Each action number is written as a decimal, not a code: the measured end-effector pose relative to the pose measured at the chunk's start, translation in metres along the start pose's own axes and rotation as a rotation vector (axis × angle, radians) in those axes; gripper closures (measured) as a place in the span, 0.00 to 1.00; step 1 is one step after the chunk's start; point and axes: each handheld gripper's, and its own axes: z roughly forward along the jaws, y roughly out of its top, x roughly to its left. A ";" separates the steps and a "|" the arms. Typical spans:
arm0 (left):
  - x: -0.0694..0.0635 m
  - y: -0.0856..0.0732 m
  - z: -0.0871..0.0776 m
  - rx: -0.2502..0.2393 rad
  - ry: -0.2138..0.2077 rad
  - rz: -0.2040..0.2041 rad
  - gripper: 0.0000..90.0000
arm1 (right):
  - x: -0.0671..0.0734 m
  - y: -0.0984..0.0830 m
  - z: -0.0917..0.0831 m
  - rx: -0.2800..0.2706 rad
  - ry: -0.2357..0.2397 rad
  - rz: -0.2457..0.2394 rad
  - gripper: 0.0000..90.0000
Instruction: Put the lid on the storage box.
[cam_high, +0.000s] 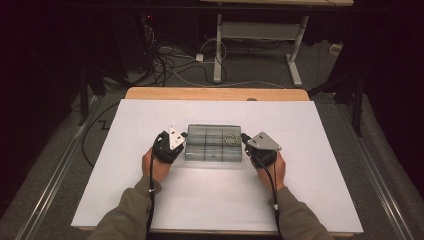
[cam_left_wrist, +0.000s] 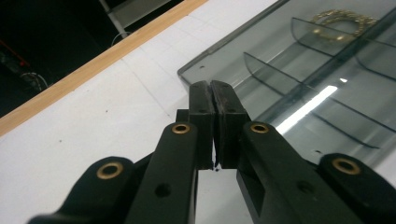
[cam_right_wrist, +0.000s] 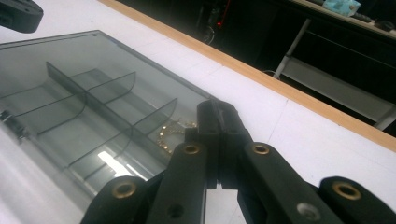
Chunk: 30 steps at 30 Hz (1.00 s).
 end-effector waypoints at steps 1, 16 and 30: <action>-0.001 0.000 -0.001 -0.005 -0.002 0.004 0.94 | 0.000 -0.001 -0.002 -0.005 0.004 0.003 1.00; -0.004 0.002 -0.010 -0.050 -0.046 0.028 0.80 | 0.000 0.000 -0.012 -0.022 0.084 -0.006 0.85; -0.007 0.004 -0.010 -0.052 -0.029 0.057 0.40 | 0.006 0.001 -0.009 -0.017 0.109 -0.009 0.50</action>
